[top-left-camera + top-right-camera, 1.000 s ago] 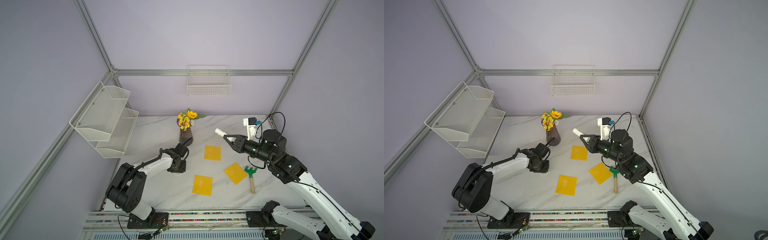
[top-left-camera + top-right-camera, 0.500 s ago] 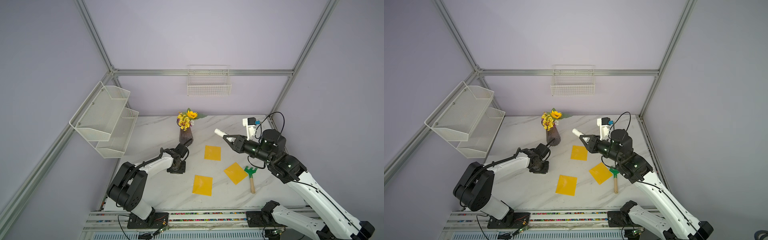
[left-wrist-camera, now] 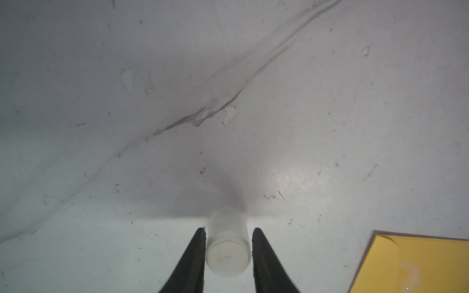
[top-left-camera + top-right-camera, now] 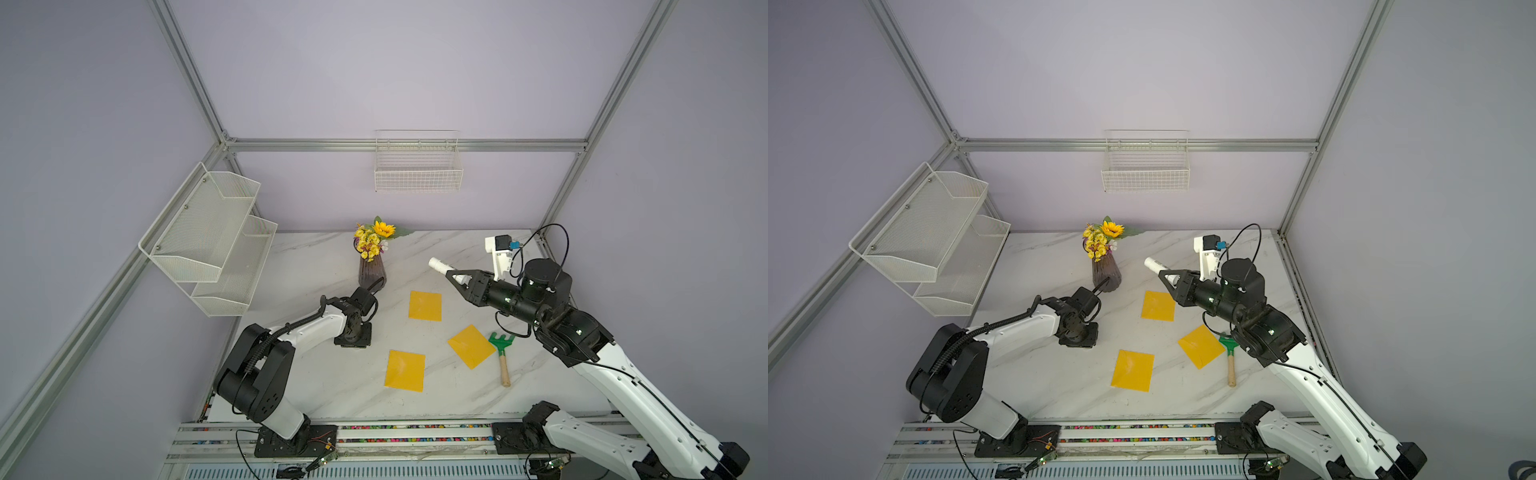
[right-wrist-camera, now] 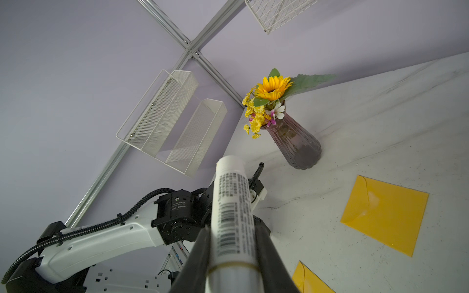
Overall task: Seal the envelope with a glue stick
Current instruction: Pick up the lid from the center of the board.
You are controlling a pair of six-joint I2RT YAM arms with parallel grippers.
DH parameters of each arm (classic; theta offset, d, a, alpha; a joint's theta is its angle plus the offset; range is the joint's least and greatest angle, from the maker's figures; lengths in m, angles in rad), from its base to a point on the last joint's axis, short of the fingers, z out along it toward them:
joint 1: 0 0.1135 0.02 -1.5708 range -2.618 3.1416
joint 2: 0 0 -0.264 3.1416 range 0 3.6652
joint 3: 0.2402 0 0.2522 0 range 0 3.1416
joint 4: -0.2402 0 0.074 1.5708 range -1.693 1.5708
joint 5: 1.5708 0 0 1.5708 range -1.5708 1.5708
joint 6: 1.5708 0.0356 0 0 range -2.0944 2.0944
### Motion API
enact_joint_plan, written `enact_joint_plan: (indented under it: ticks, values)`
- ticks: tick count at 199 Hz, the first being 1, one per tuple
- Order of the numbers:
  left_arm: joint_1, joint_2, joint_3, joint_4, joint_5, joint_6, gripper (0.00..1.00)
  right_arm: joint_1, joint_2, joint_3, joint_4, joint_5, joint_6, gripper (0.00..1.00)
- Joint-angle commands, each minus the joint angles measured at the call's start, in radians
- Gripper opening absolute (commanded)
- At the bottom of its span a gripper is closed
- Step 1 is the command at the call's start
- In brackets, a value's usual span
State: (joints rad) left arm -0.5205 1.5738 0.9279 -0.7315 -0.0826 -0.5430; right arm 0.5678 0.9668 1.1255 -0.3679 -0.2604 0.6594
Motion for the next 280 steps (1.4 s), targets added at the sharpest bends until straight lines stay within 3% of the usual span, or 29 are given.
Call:
enact_joint_plan:
  ticks: [1, 87, 129, 153, 171, 194, 223, 249, 280]
  values:
    - [-0.006, -0.002, 0.011, -0.01, 0.001, -0.028, 0.32, 0.006, -0.007, 0.031, 0.003, -0.012, -0.012, 0.0]
    - [-0.005, -0.05, 0.018, -0.024, -0.002, -0.025, 0.24, 0.006, -0.01, 0.035, -0.001, -0.007, -0.011, 0.0]
    - [-0.005, -0.152, 0.075, -0.05, 0.035, -0.012, 0.23, 0.006, -0.011, 0.049, -0.016, -0.006, -0.029, 0.0]
    - [-0.007, -0.28, 0.146, -0.049, 0.096, 0.02, 0.23, 0.006, -0.011, 0.069, -0.032, -0.01, -0.067, 0.0]
    - [-0.007, -0.359, 0.204, -0.016, 0.184, 0.053, 0.22, 0.006, -0.015, 0.08, -0.034, -0.016, -0.128, 0.0]
    - [-0.007, -0.445, 0.267, 0.064, 0.329, 0.093, 0.22, 0.006, -0.046, 0.063, 0.048, -0.16, -0.242, 0.0]
    - [-0.007, -0.496, 0.35, 0.165, 0.542, 0.087, 0.19, 0.006, -0.087, 0.048, 0.105, -0.196, -0.324, 0.0]
    - [-0.007, -0.536, 0.379, 0.333, 0.74, 0.037, 0.14, 0.006, -0.115, 0.026, 0.211, -0.264, -0.327, 0.0]
    - [-0.009, -0.589, 0.349, 0.634, 0.88, -0.097, 0.11, 0.006, -0.123, -0.011, 0.444, -0.409, -0.268, 0.0]
